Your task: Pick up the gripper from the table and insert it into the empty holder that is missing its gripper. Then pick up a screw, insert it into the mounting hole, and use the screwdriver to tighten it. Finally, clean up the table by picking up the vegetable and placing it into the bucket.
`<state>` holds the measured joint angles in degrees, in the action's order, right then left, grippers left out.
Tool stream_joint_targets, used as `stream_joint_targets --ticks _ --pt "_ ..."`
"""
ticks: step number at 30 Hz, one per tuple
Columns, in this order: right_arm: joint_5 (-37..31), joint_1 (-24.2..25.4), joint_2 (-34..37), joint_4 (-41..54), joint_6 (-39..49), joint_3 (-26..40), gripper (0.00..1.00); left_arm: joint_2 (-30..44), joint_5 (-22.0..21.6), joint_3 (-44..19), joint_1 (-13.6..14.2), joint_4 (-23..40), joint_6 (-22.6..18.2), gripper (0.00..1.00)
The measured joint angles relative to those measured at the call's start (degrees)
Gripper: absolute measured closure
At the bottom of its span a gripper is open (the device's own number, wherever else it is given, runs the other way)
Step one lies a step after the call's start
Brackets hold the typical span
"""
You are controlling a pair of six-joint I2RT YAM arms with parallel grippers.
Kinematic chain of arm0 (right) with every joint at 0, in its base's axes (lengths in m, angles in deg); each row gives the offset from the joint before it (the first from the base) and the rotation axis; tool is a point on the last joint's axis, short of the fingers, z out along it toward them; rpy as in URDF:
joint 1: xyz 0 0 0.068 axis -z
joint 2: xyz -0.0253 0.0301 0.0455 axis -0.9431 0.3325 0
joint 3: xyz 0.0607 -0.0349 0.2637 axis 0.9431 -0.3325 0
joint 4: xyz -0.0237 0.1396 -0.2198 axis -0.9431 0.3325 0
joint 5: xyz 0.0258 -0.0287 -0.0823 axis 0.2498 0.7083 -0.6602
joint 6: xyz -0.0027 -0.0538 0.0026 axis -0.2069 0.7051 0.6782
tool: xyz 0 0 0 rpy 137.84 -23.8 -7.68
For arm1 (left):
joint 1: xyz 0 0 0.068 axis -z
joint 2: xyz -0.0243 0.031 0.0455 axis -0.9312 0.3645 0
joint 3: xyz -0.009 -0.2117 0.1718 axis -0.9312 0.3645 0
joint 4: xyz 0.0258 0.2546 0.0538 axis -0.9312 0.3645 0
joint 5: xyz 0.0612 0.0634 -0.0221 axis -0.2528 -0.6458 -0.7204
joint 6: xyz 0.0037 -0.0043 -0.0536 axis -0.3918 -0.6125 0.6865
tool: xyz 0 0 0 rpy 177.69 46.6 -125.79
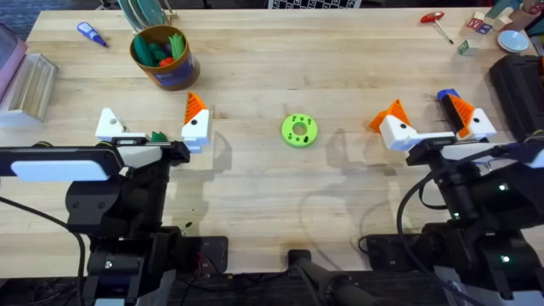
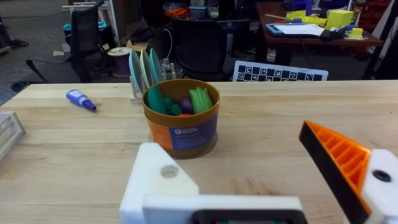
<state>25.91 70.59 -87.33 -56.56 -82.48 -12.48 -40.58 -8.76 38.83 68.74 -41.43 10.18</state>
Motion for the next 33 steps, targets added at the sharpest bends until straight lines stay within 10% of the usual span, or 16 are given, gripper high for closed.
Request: stream_joint_targets --ticks 18,33 --pt "0.0 0.0 0.0 1.2 -0.1 0.5 0.007 0.0 0.9 -2.1 0.0 5.2 3.5 0.007" --pt "0.3 0.0 22.1 39.8 -1.4 42.3 0.008 26.9 -2.3 -46.0 0.0 45.0 2.5 0.008"
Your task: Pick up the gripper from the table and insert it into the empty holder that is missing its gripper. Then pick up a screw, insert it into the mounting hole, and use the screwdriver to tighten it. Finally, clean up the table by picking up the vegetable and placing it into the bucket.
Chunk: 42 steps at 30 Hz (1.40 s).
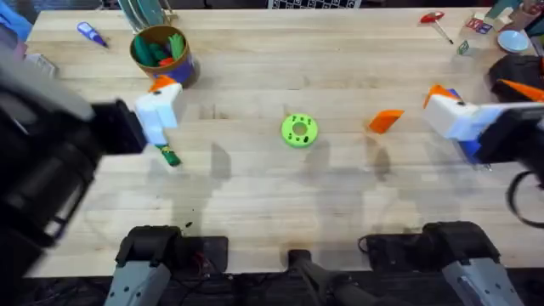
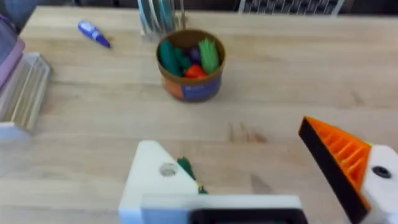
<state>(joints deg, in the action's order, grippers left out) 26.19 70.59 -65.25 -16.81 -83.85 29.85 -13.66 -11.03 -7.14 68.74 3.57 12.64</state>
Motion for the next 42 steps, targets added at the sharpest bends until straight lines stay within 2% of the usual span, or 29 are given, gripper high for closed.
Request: stream_joint_targets --ticks 4,6,10,15,21,22,25,26,28,33,34,37,42 --pt "0.2 0.0 6.4 4.7 0.0 6.9 0.008 9.3 -0.4 -8.5 0.0 3.4 -1.4 0.008" --pt "0.2 0.0 8.3 4.7 0.0 8.1 0.007 12.4 -0.5 -10.3 0.0 3.7 -1.9 0.008" --pt "0.2 0.0 9.7 5.4 0.0 8.3 0.007 16.0 -0.9 -10.7 0.0 5.4 -2.3 0.008" --pt "0.2 0.0 9.7 5.4 0.0 8.3 0.008 17.8 -0.9 -10.6 0.0 13.0 -2.3 0.008" --pt "0.2 0.0 9.7 5.4 0.0 8.3 0.007 21.6 -0.8 -9.3 0.0 18.7 -2.3 0.008" --pt "0.2 0.0 9.7 5.4 0.0 8.3 0.007 22.6 -0.8 -9.1 0.0 19.1 -2.0 0.060" --pt "0.2 0.0 9.7 5.4 0.0 8.3 0.007 24.4 -0.8 -8.8 0.0 19.4 -2.1 0.508" --pt "0.2 0.0 9.7 5.4 0.0 8.3 0.007 24.5 -0.8 -8.8 0.0 19.3 -2.0 0.684" --pt "0.2 0.0 9.7 5.4 0.0 8.3 0.007 24.3 -0.9 -8.8 0.0 18.9 -2.3 0.909" --pt "0.2 0.0 9.7 5.4 0.0 8.3 0.007 22.5 -0.6 -8.8 0.1 16.4 -2.1 0.141" --pt "0.2 0.0 9.7 5.4 0.0 8.3 0.007 21.9 -0.1 -8.8 0.1 15.9 -1.8 0.050" --pt "0.2 0.0 9.7 5.5 0.0 8.3 0.007 19.4 2.4 -8.8 0.1 13.7 -1.8 0.013" --pt "0.2 0.0 9.7 5.4 0.0 8.3 0.007 15.8 12.3 -8.8 3.0 7.7 -1.8 0.013"
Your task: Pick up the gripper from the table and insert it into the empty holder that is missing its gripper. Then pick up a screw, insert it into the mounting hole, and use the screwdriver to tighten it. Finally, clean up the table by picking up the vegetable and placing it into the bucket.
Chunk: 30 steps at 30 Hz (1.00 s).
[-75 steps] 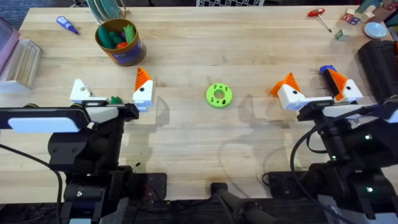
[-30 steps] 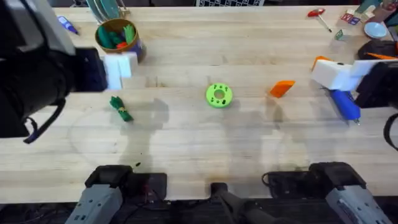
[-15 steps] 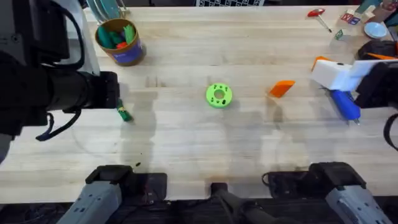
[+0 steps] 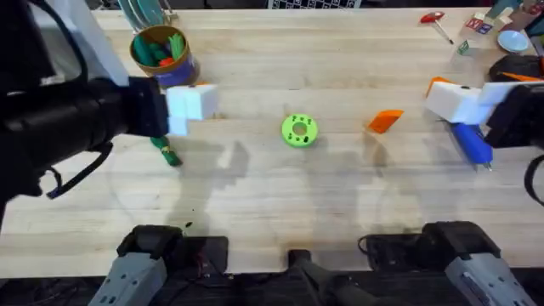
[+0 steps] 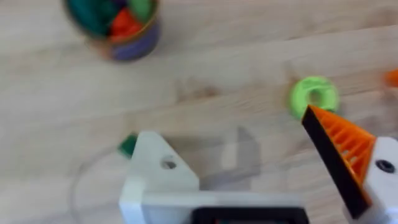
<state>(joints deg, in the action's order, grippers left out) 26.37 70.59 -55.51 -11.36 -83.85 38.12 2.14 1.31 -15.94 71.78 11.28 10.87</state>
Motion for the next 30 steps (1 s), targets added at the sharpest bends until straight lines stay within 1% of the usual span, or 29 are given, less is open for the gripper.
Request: stream_joint_targets --ticks 2,5,10,12,15,18,21,23,25,28,30 --pt "0.0 0.0 0.0 0.0 0.0 0.0 0.007 -0.7 4.0 0.0 1.9 -3.1 0.0 0.013" --pt "0.0 0.0 0.0 0.0 0.0 0.0 0.008 -0.6 8.9 0.0 4.2 -8.1 0.1 0.013" --pt "0.0 0.0 0.0 0.0 0.0 0.0 0.007 0.2 16.8 0.0 6.3 -15.8 2.3 0.014" --pt "0.0 0.0 0.0 0.0 0.0 0.0 0.007 0.3 18.6 0.0 6.5 -14.8 3.1 0.013" --pt "0.0 0.0 0.0 0.0 0.0 0.0 0.007 0.3 20.8 0.0 6.5 -9.7 4.3 0.013" --pt "0.0 0.0 0.0 0.0 0.0 0.0 0.007 0.4 21.9 0.1 6.5 -9.6 5.6 0.013" --pt "0.0 0.0 0.0 0.0 0.0 0.0 0.007 0.4 22.1 0.1 6.5 -10.0 5.3 0.013" --pt "0.0 0.0 0.0 0.0 0.0 0.0 0.007 0.4 22.4 0.1 6.6 -12.4 4.4 0.013" --pt "0.0 0.0 0.0 0.1 0.0 0.0 0.008 0.2 22.3 0.4 7.2 -15.7 3.2 0.013" --pt "0.0 0.0 0.0 0.1 0.0 0.0 0.008 -2.5 20.8 3.4 10.4 -21.9 1.9 0.013" --pt "0.0 0.0 0.0 0.1 0.0 0.0 0.008 -7.0 18.7 8.5 13.3 -27.4 1.7 0.013"
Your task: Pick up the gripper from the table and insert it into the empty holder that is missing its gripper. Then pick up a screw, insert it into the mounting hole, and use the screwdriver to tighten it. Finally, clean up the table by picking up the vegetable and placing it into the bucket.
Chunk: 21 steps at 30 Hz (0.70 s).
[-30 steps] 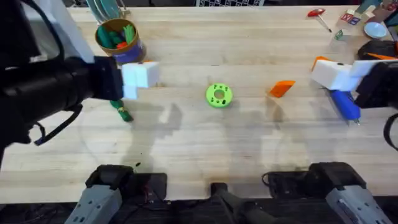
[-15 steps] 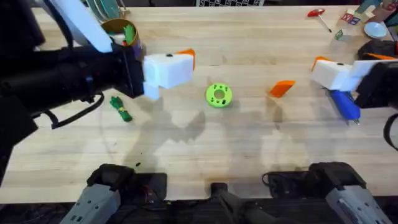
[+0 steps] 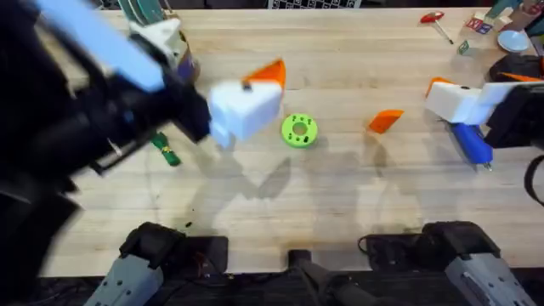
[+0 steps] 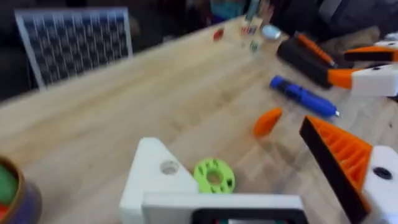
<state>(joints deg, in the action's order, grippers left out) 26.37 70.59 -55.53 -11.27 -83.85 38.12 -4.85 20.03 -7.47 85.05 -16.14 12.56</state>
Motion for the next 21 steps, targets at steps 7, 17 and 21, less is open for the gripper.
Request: stream_joint_targets --ticks 7,17,21 --pt "0.0 0.0 0.0 0.0 0.0 0.0 0.007 -16.7 -5.5 23.3 4.7 -24.5 2.7 0.014" --pt "0.0 0.0 0.0 0.0 0.0 0.0 0.008 -29.8 -7.0 43.4 8.0 -34.1 6.9 0.014" --pt "0.0 0.0 0.0 0.0 0.0 0.0 0.007 -35.0 -7.0 46.3 9.4 -32.4 7.1 0.013"
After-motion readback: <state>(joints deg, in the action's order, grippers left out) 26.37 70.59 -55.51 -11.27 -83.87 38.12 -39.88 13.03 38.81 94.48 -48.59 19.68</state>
